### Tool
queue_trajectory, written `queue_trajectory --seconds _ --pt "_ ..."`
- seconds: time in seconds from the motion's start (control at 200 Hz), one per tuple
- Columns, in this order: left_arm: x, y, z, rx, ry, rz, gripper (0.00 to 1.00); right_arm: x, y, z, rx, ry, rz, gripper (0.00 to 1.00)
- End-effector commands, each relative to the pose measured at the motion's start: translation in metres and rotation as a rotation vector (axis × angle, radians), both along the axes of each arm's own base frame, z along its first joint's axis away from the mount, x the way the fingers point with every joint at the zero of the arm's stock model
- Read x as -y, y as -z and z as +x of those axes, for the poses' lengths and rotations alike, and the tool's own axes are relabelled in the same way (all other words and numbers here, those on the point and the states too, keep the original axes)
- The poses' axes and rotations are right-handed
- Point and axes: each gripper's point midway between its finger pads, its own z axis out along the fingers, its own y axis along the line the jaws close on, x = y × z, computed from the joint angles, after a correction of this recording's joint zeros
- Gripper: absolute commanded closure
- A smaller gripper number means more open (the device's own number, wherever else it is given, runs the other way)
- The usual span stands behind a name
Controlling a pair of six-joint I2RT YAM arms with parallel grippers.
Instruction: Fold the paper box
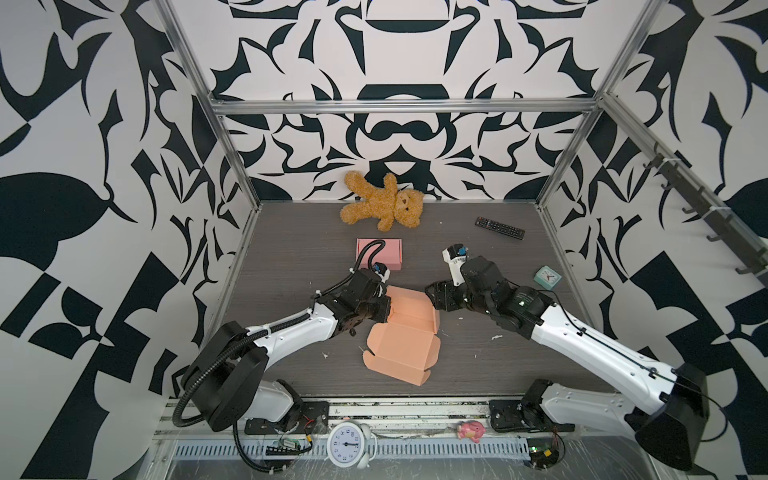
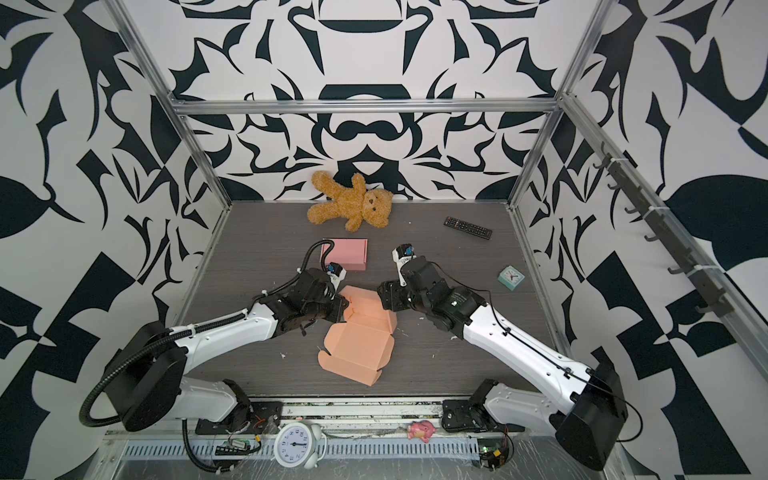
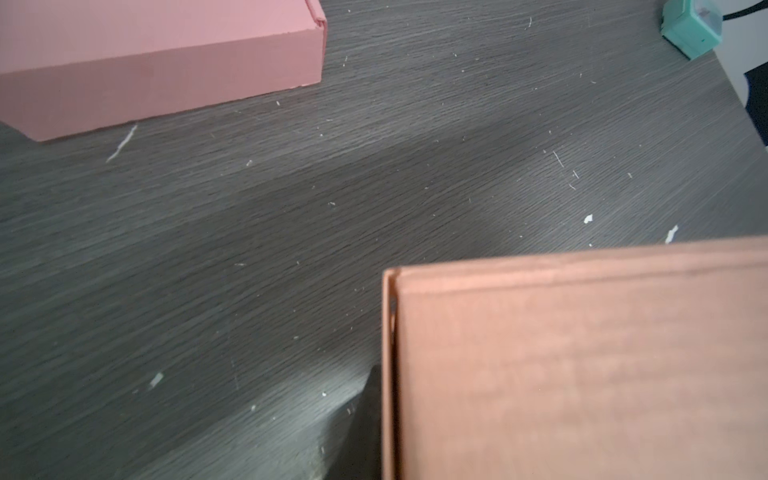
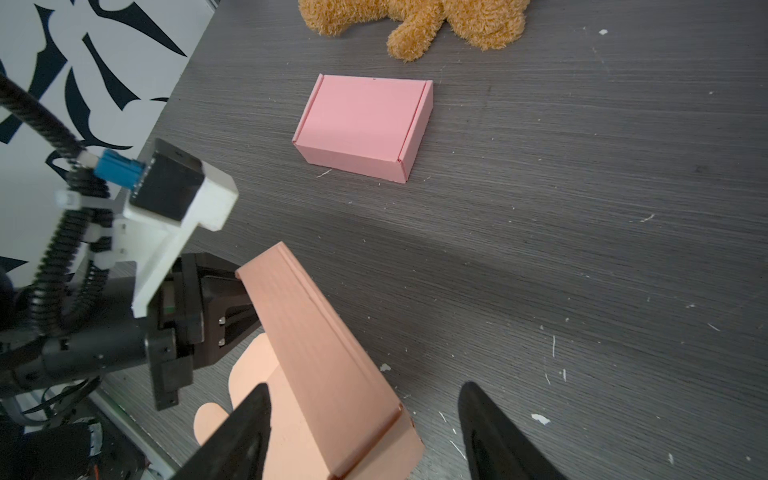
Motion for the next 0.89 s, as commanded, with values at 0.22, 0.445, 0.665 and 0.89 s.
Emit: queue_trajectory --seconds 0.22,0.445,0.665,0.89 --pt "0.018 0.003 0.009 0.098 0.042 0.054 0.87 -0.004 -0.004 0.005 0.021 -0.036 0.022 0.27" --pt "0.021 0.008 0.011 0.109 0.054 0.065 0.87 0.001 0.003 0.006 0.02 -0.025 -0.006 0.28" --pt "0.022 0.014 0.012 0.108 0.052 0.074 0.87 0.002 0.005 0.005 0.015 -0.027 -0.018 0.28" --pt "0.026 0.019 0.015 0.102 0.052 0.076 0.87 0.006 0.007 0.004 0.019 -0.028 -0.044 0.28"
